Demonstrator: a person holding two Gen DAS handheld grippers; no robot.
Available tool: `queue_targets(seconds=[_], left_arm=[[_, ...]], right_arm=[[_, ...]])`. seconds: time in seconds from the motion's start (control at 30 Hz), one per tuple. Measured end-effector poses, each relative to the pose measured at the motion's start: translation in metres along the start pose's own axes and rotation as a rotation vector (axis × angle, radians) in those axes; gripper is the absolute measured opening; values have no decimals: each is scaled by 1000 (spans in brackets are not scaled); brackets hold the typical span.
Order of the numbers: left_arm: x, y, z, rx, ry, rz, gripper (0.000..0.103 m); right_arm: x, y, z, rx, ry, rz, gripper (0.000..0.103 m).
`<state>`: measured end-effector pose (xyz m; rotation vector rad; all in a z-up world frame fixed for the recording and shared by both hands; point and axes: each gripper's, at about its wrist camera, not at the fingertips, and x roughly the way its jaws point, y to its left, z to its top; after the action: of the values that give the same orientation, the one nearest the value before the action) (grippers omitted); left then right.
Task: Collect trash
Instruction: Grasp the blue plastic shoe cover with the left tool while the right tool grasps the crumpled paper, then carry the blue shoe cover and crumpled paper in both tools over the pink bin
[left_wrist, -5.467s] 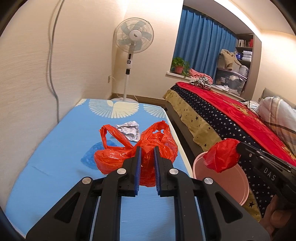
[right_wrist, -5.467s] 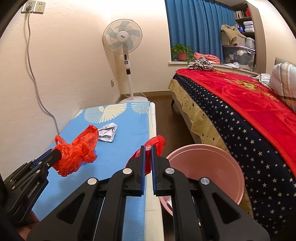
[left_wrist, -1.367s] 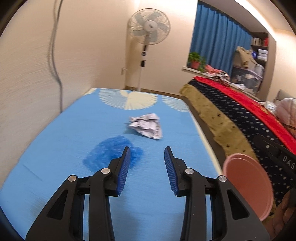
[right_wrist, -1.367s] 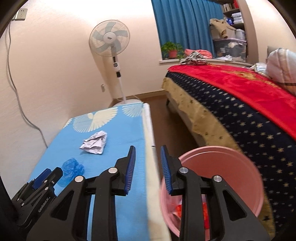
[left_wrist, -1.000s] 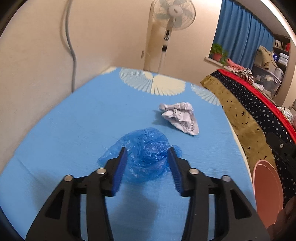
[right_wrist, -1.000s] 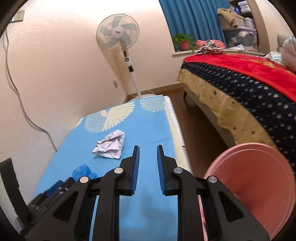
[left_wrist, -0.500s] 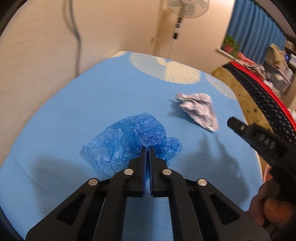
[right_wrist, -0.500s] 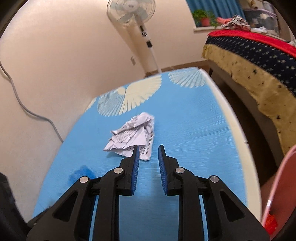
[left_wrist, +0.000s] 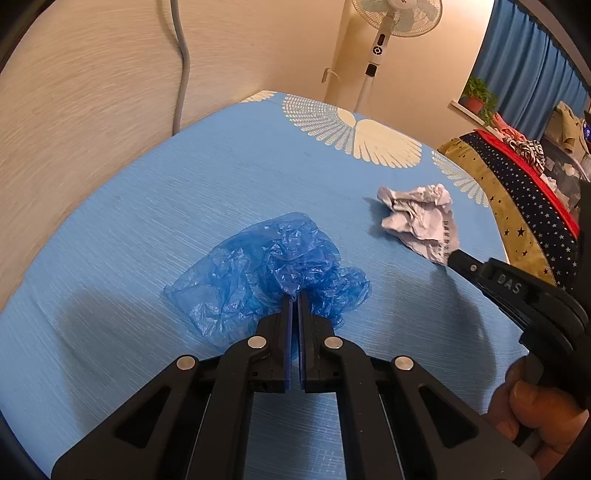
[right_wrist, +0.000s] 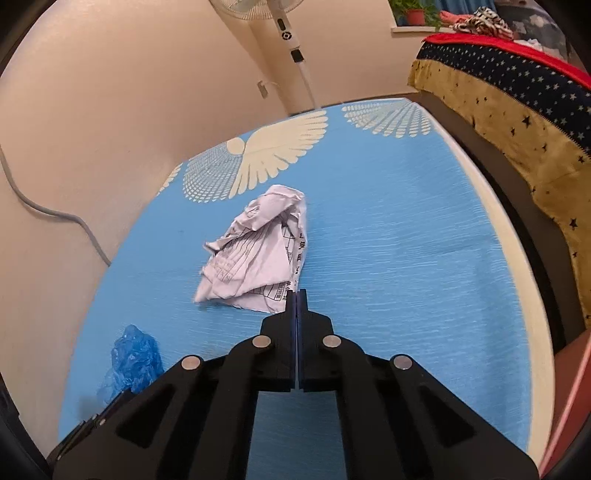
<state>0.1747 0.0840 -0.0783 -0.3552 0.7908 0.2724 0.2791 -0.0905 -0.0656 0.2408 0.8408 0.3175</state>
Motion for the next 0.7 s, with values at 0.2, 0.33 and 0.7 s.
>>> queue_targets(seconds=[0.2, 0.33, 0.7], left_arm=[[-18, -17, -1, 77, -67, -43, 2], [-37, -31, -2, 130, -101, -74, 2], [-84, -51, -14, 174, -147, -158, 2]], right_arm=[[-35, -3, -2, -32, -40, -29, 0], [-65, -11, -5, -47, -71, -69, 0], [-158, -16, -21, -91, -155, -152, 0]])
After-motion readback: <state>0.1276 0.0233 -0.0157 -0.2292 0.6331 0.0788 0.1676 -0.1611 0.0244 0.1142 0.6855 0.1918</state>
